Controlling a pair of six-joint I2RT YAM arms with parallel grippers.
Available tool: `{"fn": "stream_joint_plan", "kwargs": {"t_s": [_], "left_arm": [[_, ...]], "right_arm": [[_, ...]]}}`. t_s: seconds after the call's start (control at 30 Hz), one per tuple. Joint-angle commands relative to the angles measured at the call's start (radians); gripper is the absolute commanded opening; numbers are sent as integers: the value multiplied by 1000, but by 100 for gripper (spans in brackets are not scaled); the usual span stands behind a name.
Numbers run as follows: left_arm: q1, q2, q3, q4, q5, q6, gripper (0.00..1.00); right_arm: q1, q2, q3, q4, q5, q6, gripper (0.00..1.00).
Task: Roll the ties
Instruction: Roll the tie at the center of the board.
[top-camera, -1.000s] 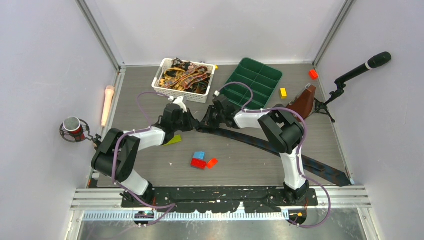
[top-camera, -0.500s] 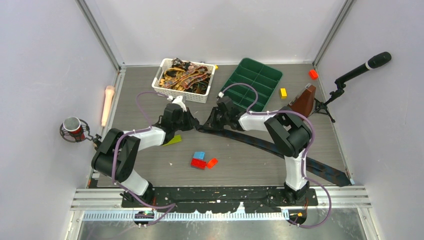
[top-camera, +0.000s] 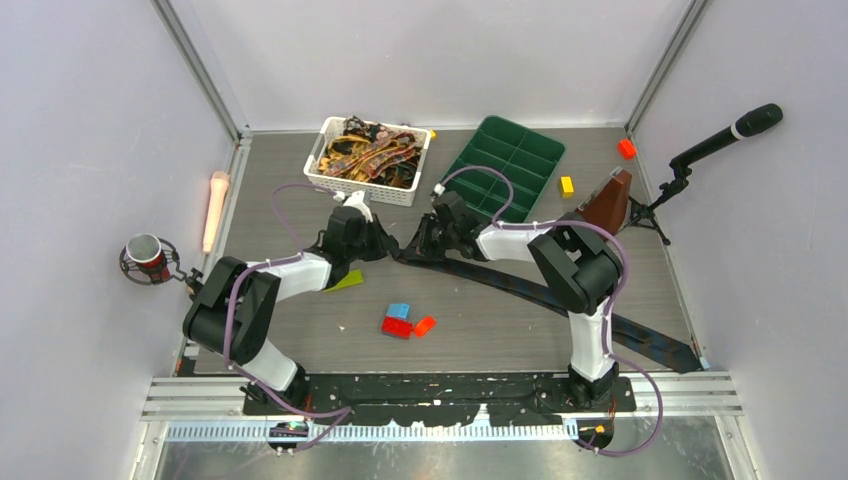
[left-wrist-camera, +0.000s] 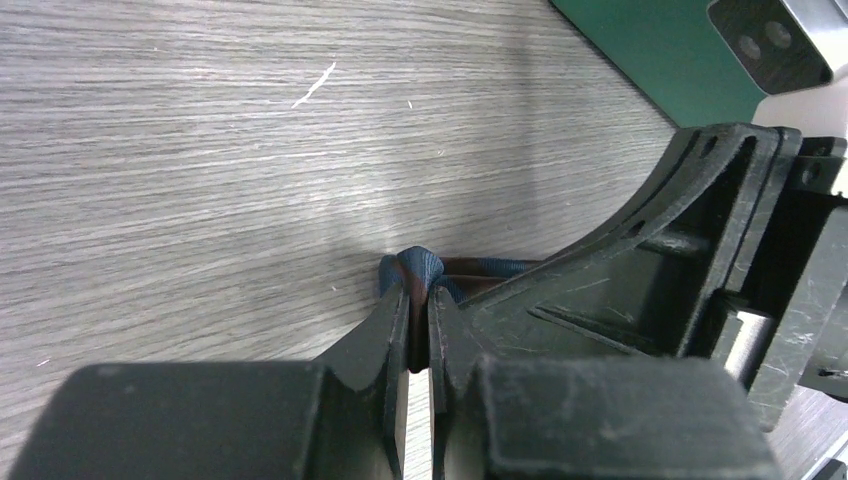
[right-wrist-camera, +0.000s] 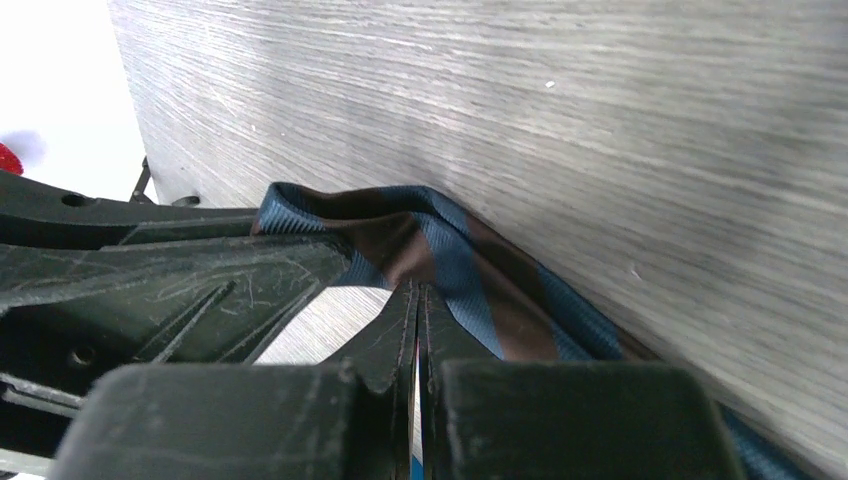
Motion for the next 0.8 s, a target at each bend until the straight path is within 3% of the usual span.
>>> {"fn": "stream_joint_plan", "kwargs": {"t_s": [0.0, 0.77], "left_arm": [[-6, -20, 43, 18, -9, -2, 7], [-38, -8, 31, 16, 38, -5, 8]], "right_arm": [[3, 31, 65, 31, -27, 7, 1], [3, 131, 147, 18, 9, 9, 1]]}}
